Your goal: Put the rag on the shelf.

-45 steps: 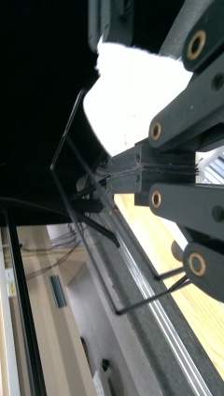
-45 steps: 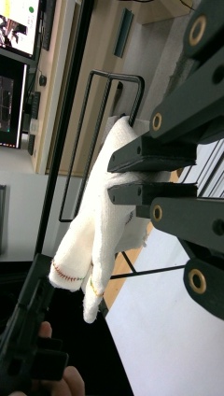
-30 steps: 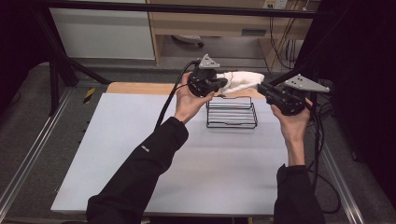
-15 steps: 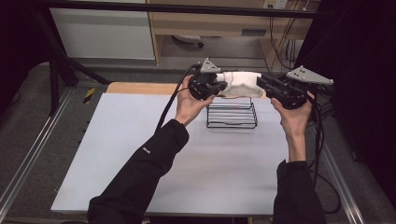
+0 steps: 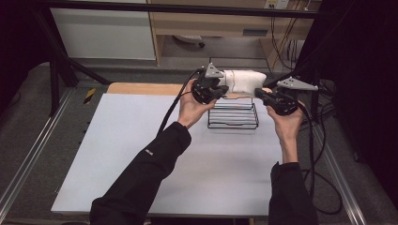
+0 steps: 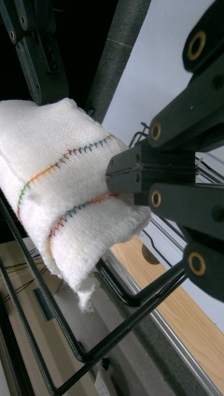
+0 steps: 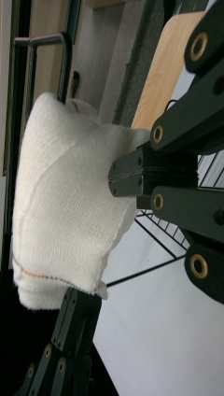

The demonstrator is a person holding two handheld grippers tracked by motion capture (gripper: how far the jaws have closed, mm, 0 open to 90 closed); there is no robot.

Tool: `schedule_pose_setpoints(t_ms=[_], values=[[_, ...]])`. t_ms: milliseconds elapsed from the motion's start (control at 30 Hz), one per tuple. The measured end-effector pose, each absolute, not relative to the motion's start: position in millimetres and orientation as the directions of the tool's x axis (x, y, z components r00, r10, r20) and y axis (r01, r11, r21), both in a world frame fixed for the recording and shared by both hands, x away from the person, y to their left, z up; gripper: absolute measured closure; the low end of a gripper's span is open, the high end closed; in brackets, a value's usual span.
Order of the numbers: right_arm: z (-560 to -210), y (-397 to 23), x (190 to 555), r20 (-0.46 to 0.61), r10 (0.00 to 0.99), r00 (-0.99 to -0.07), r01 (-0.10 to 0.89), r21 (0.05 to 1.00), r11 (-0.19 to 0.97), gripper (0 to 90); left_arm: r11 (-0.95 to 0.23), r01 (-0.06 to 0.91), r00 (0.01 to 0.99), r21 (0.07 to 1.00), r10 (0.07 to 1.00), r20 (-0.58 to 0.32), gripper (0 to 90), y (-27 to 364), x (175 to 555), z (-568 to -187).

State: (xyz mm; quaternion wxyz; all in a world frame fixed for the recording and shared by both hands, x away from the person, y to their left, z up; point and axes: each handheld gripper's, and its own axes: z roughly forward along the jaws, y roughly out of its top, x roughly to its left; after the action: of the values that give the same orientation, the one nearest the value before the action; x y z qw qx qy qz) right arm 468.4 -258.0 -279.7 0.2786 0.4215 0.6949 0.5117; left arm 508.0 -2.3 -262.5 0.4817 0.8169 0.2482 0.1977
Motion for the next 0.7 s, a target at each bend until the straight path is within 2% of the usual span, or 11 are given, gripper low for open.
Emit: schedule_pose_setpoints(t_ms=[367, 567, 700], values=[[-280, -258, 468, 0.033, 0.878, -0.478, 0.276, 0.954, 0.115, 87.2, -0.403, 0.222, 0.792, 0.888, 0.606, 0.077, 88.7, 0, 509, -268], [-273, -260, 457, 0.035, 0.87, -0.491, 0.256, 0.961, 0.106, 81.5, -0.389, 0.214, 0.794, 0.896, 0.603, 0.072, 82.4, 8, 500, -262], [-265, -261, 450, 0.038, 0.861, -0.507, 0.249, 0.963, 0.104, 73.5, -0.386, 0.21, 0.796, 0.898, 0.601, 0.072, 75.1, 15, 493, -257]])
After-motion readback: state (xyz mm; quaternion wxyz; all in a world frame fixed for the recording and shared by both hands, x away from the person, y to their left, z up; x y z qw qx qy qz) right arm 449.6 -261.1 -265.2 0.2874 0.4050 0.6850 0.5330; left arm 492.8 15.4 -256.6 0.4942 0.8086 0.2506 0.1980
